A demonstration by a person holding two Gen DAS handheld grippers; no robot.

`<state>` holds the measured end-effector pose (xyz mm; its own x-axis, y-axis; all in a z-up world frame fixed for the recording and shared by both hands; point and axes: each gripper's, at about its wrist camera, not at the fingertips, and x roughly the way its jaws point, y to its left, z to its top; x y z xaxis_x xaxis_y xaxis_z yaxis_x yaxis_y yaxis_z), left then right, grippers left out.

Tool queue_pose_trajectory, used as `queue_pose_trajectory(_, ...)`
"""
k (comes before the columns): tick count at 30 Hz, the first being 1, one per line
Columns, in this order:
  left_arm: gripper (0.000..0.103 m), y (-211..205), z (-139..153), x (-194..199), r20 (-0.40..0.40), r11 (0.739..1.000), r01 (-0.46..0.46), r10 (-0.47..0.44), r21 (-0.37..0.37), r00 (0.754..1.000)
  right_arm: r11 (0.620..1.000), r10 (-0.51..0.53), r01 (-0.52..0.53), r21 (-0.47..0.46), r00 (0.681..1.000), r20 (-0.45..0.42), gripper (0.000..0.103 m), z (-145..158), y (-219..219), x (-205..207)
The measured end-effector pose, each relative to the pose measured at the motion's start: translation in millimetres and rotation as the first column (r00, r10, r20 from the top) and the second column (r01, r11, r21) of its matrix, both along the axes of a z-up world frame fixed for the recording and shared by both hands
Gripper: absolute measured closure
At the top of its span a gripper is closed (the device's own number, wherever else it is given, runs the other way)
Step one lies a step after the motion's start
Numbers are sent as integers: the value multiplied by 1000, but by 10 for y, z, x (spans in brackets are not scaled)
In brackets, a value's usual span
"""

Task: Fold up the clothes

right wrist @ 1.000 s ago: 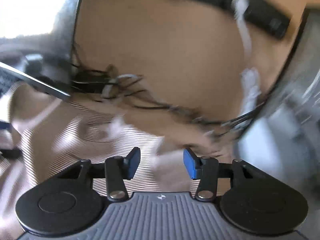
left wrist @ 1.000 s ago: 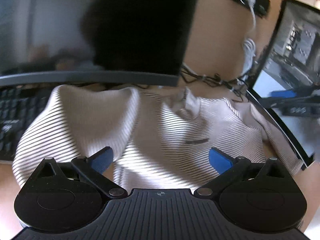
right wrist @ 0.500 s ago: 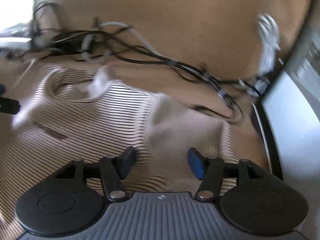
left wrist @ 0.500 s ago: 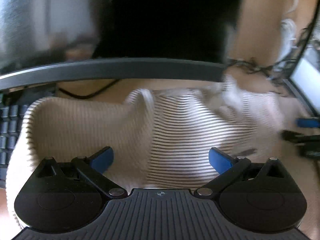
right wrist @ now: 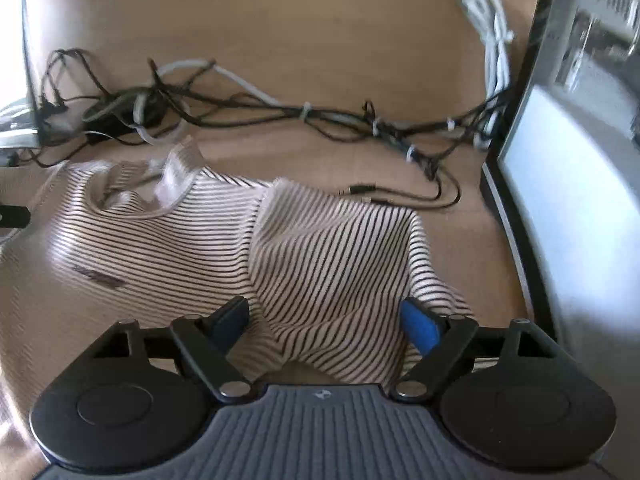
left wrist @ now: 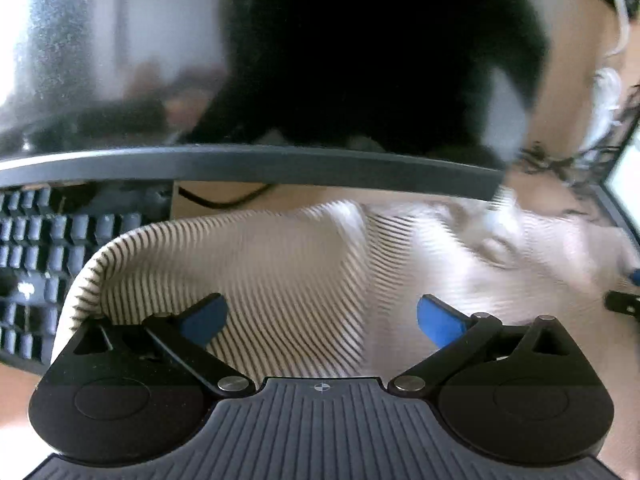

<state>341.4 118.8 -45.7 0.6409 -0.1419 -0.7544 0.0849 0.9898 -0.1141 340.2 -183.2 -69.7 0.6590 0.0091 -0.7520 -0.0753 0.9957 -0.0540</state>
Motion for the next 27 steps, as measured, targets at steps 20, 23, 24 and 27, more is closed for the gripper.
queue_pose_trajectory(20,0,160,38,-1618,4,966,258,-258,0,966,933,190,-201,-298,980,-67,15,91,630,-2487)
queue_pose_trajectory(23,0,59,97,-1776,20,967,256,-256,1,967,907,245,-238,-348,969,-24,15,-20,719,-2503)
queue_pose_trajectory(24,0,16,121,-1843,30,967,255,-255,4,966,915,232,-212,-344,973,16,16,18,712,-2470)
queue_pose_trajectory(27,0,-171,149,-2063,42,958,285,-286,27,957,936,191,-137,-325,972,138,52,131,690,-2368)
